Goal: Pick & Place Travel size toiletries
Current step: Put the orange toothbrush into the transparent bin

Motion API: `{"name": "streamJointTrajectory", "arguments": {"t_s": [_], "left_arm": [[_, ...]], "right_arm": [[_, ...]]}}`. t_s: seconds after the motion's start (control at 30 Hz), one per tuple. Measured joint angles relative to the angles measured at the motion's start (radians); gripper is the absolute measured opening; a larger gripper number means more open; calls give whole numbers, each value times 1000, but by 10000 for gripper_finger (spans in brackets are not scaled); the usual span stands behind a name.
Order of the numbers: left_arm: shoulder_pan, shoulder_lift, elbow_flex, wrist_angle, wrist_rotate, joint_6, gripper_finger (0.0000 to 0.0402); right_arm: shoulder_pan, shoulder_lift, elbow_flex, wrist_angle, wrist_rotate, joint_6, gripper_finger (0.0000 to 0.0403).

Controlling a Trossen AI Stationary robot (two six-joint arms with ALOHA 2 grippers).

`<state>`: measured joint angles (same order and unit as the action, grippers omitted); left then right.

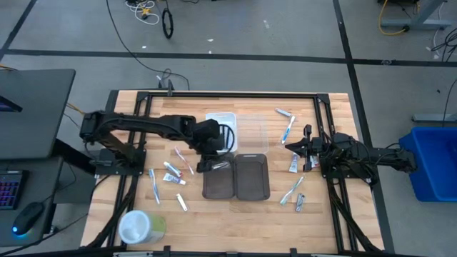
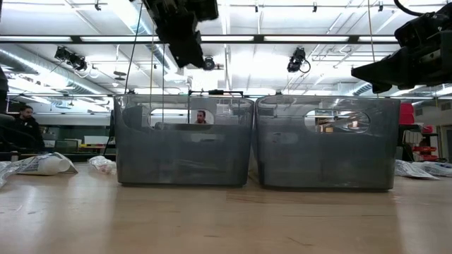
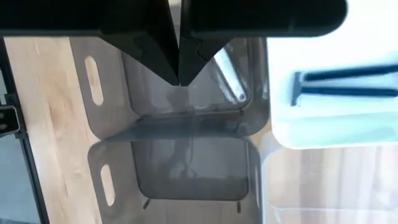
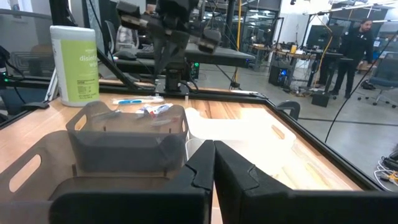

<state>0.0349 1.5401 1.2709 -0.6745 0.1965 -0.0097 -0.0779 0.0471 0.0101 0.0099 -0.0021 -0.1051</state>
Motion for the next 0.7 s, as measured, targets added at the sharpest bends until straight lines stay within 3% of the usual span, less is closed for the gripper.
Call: {"name": "streamJointTrajectory", "arguments": {"t_s": [0.3,0.7], "left_arm": [[10,-66,-2,-87,-71,34,7],[13,-92,-20,-124,-80,96,9]], "right_arm": [[0,0,0,1,0,0,14],[0,0,0,1,0,0,13]]}}
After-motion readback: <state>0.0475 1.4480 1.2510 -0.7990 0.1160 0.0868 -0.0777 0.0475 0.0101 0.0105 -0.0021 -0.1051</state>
